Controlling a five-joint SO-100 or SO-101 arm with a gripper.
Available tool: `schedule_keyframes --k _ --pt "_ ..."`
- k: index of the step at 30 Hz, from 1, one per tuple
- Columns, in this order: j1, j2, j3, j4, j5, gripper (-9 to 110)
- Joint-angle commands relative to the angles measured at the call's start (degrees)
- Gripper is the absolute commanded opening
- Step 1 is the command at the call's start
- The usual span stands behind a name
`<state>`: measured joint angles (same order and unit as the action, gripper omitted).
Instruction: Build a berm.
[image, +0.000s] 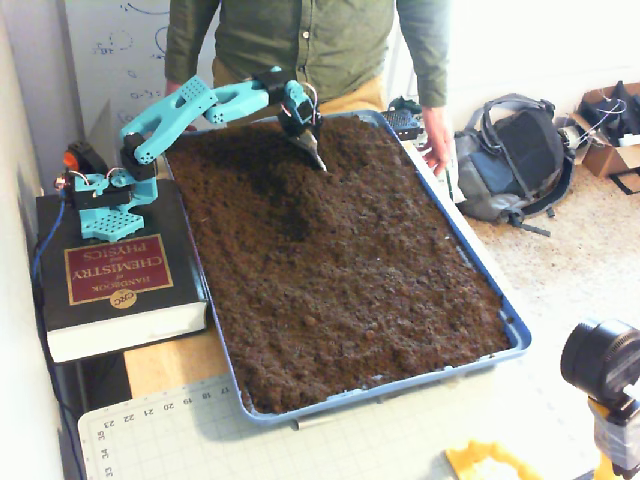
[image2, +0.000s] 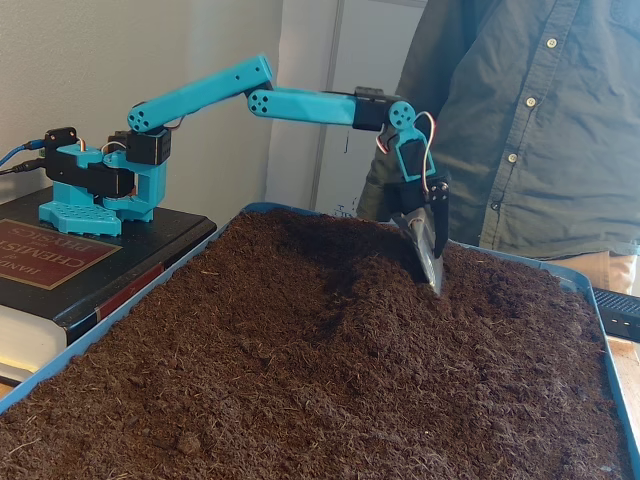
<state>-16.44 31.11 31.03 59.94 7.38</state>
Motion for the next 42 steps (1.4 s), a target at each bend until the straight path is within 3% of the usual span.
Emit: schedule_keyframes --k 1,8,18,26,42 --pt "0.70 11.87 -1.85 -0.97 0.09 1" --pt "5.80 14.41 -6.33 -10.11 -0.53 1" --pt "14.41 2.02 -7.21 -26.02 -0.88 1" --pt "15.29 -5.01 -7.29 -30.23 -8.70 1" --pt "14.59 -15.91 -6.24 -31.29 -8.88 1"
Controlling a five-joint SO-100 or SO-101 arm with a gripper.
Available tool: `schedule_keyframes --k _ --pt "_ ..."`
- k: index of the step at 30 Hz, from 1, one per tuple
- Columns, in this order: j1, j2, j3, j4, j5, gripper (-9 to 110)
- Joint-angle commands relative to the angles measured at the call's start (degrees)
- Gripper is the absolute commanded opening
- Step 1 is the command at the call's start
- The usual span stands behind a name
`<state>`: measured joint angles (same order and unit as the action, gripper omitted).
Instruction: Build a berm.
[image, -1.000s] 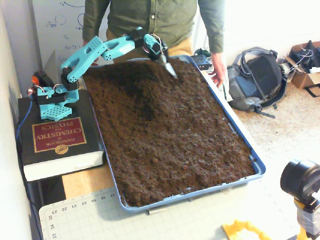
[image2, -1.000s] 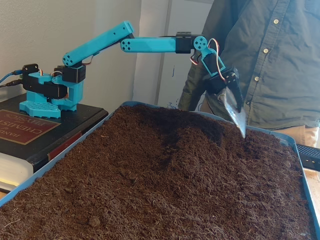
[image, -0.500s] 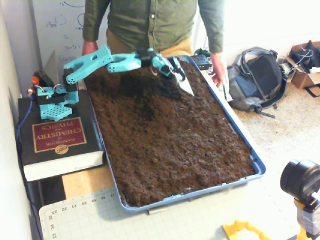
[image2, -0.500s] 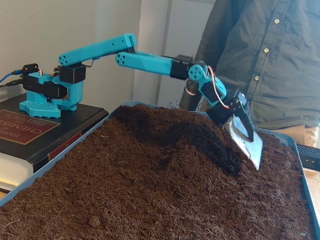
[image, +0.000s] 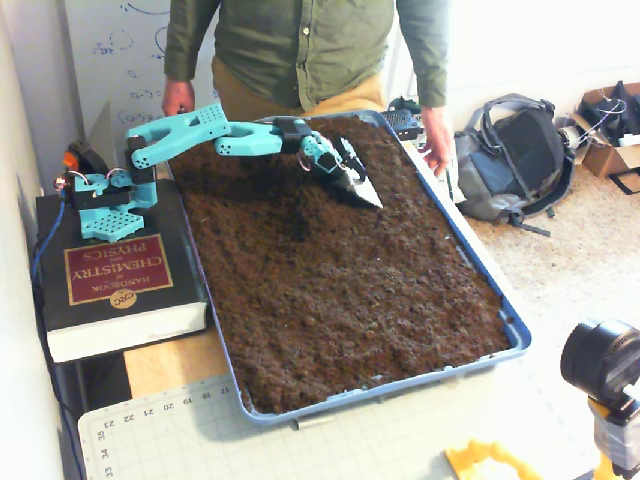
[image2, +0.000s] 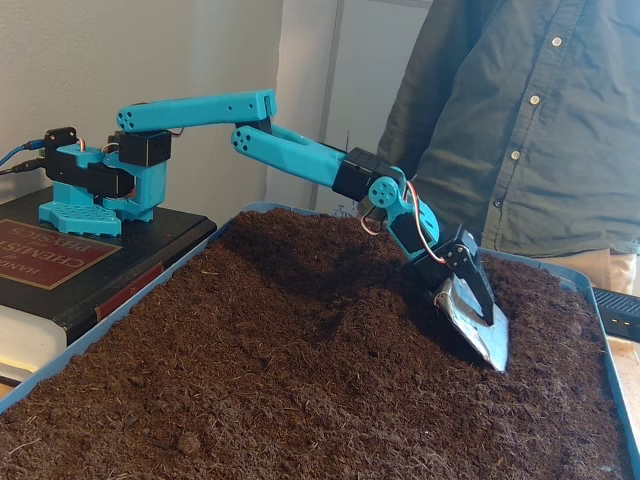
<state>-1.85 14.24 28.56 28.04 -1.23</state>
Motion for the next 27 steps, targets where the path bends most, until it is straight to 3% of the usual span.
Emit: schedule_keyframes --k 1,12,27 --pt "0.00 0.97 -3.78 2.20 -0.18 1" --pt "-1.14 3.69 -4.04 26.89 0.62 1" --pt "-1.23 7.73 -3.96 37.62 0.70 1"
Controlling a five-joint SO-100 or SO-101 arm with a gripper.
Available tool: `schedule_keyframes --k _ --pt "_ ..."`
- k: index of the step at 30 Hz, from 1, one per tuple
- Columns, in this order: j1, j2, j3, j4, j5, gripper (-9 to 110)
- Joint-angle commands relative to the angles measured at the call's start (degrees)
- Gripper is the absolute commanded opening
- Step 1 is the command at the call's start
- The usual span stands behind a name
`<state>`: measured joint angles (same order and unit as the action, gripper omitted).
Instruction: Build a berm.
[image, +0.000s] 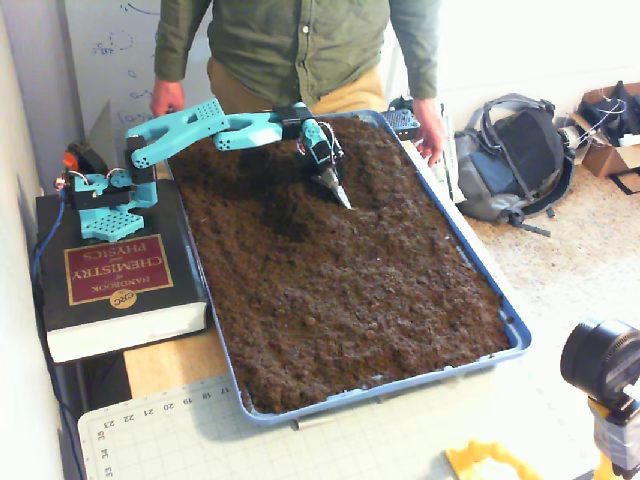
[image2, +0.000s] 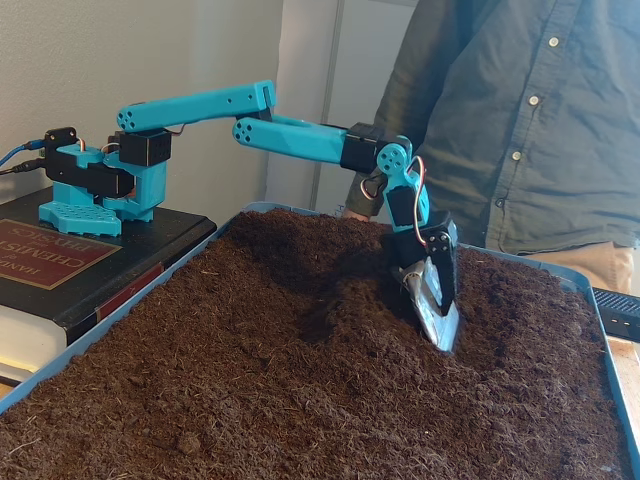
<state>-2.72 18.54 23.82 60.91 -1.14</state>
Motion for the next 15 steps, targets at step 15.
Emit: schedule_keyframes --k 15 --pt "-0.26 13.01 -0.35 9.67 0.62 1"
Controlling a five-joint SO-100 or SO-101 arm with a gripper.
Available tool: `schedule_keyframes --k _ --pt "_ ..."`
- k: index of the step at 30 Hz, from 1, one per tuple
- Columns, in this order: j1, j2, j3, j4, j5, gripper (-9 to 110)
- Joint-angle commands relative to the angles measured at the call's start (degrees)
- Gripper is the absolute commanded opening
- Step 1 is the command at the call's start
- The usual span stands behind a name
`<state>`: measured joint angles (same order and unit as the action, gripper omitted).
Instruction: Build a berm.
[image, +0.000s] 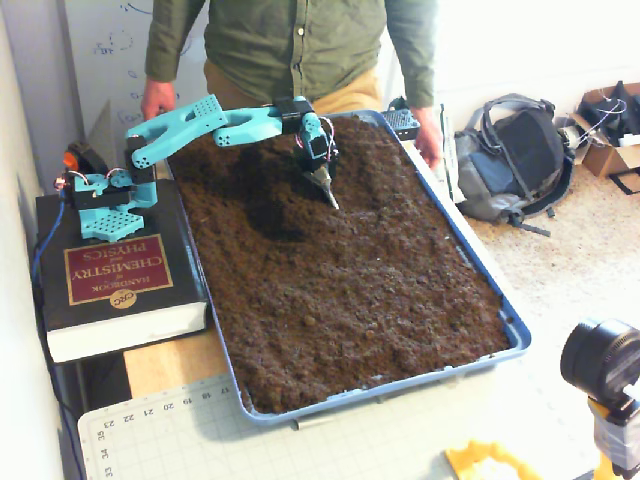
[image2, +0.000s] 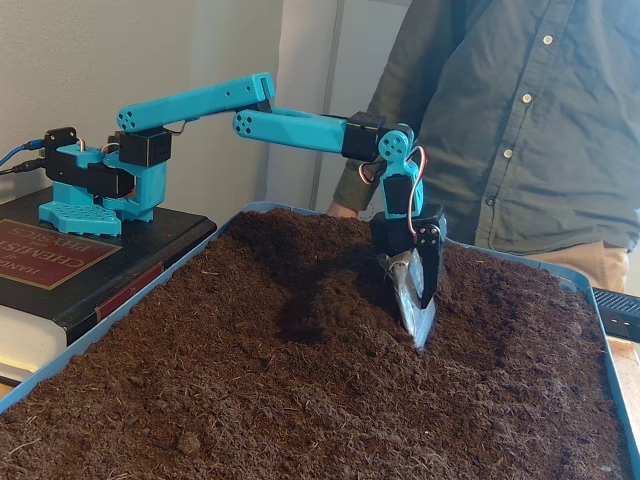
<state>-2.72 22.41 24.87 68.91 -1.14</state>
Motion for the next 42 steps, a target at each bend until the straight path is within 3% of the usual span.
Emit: schedule_keyframes --k 1,6,14,19,42 --pt "-0.09 10.63 -1.41 1.58 0.62 1" --pt "0.53 15.64 -6.15 -2.64 0.62 1" --pt "4.83 11.34 -7.56 -27.07 0.62 1" --pt "8.17 4.22 -8.53 -36.39 -0.44 1" --pt "13.01 -10.46 -8.35 -39.29 -5.63 1"
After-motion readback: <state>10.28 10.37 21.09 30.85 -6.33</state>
